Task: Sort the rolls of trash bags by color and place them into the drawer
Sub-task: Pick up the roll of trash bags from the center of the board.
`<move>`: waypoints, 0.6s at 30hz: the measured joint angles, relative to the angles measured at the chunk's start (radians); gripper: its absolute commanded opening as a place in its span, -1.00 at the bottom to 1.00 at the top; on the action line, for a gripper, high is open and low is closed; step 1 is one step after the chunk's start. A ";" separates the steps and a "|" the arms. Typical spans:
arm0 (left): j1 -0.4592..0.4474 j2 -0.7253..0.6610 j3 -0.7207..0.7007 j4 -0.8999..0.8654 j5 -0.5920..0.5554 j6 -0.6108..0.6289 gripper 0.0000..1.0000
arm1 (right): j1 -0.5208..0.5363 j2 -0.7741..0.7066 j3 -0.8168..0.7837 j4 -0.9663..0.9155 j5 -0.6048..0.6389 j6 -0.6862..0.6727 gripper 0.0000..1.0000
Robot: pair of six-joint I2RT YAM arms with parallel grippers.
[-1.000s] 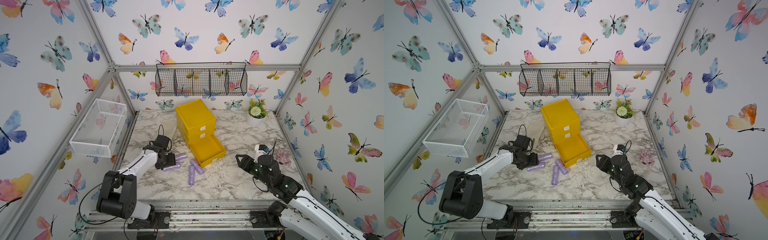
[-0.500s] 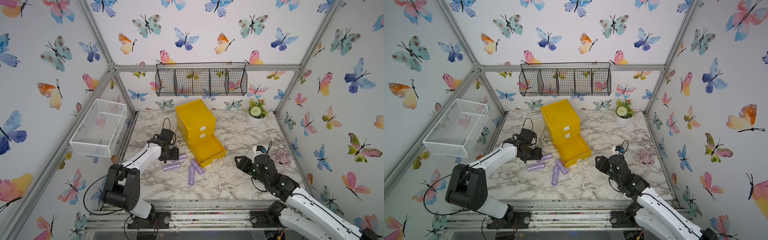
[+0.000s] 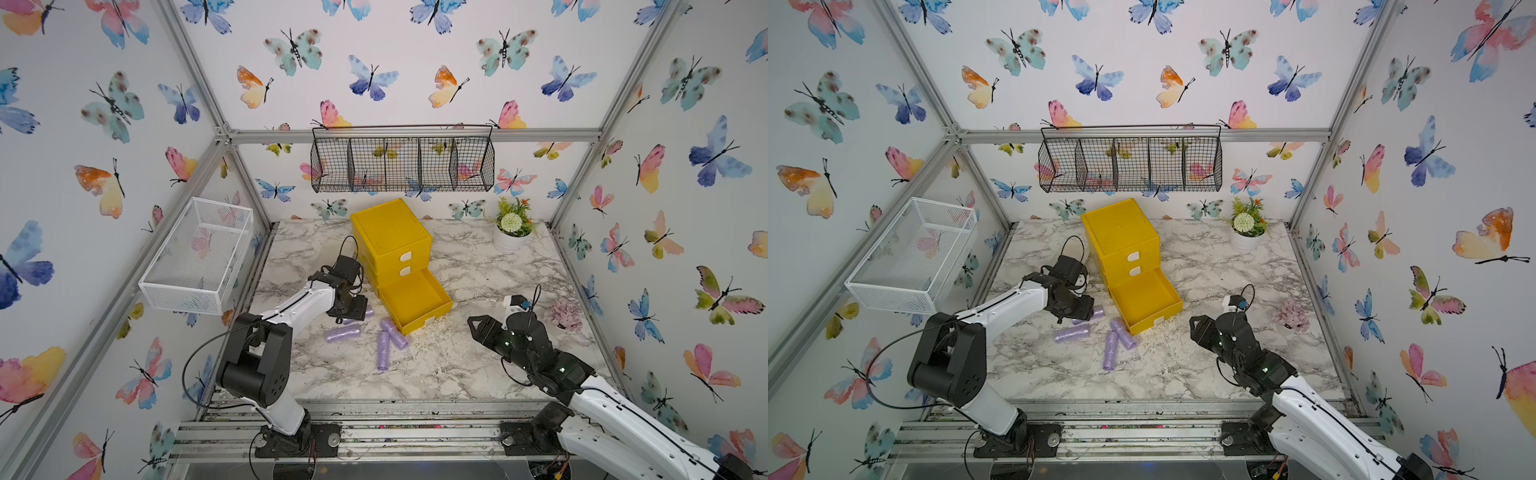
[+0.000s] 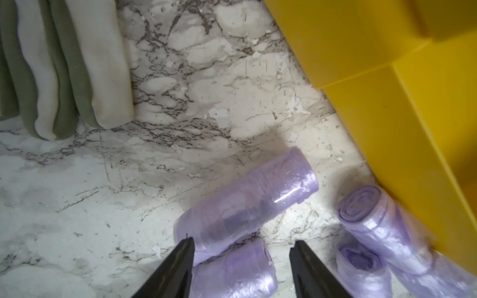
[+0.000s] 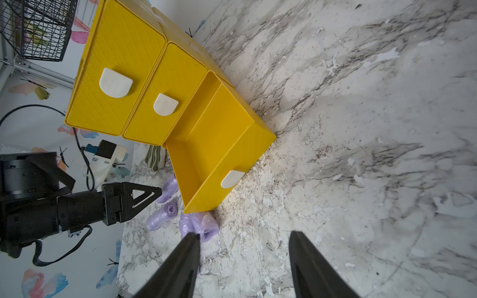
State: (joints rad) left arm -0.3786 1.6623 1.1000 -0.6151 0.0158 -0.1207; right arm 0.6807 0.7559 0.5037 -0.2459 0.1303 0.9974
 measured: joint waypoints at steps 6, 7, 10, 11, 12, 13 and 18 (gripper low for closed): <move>-0.031 0.058 0.026 0.010 -0.045 0.002 0.27 | 0.000 0.000 0.000 0.000 0.000 0.001 0.22; -0.036 0.064 0.029 0.010 -0.053 0.002 0.27 | 0.000 0.000 0.000 0.000 0.000 0.001 0.23; -0.046 0.075 0.031 0.010 -0.071 0.002 0.24 | 0.000 -0.001 -0.001 0.000 0.000 0.001 0.23; -0.049 0.077 0.031 0.010 -0.077 0.002 0.23 | 0.000 -0.001 -0.002 0.000 0.000 0.001 0.23; -0.051 0.079 0.031 0.010 -0.082 0.002 0.22 | 0.000 -0.001 -0.004 0.000 0.000 0.000 0.24; -0.054 0.082 0.031 0.008 -0.087 0.001 0.21 | 0.000 -0.001 -0.006 0.000 0.000 0.001 0.24; -0.069 0.092 0.031 -0.014 -0.096 -0.006 0.15 | 0.000 -0.002 -0.011 0.000 0.000 0.001 0.24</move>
State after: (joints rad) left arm -0.4480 1.7542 1.1313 -0.6296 -0.0803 -0.1272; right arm 0.6807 0.7544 0.4927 -0.2459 0.1303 0.9981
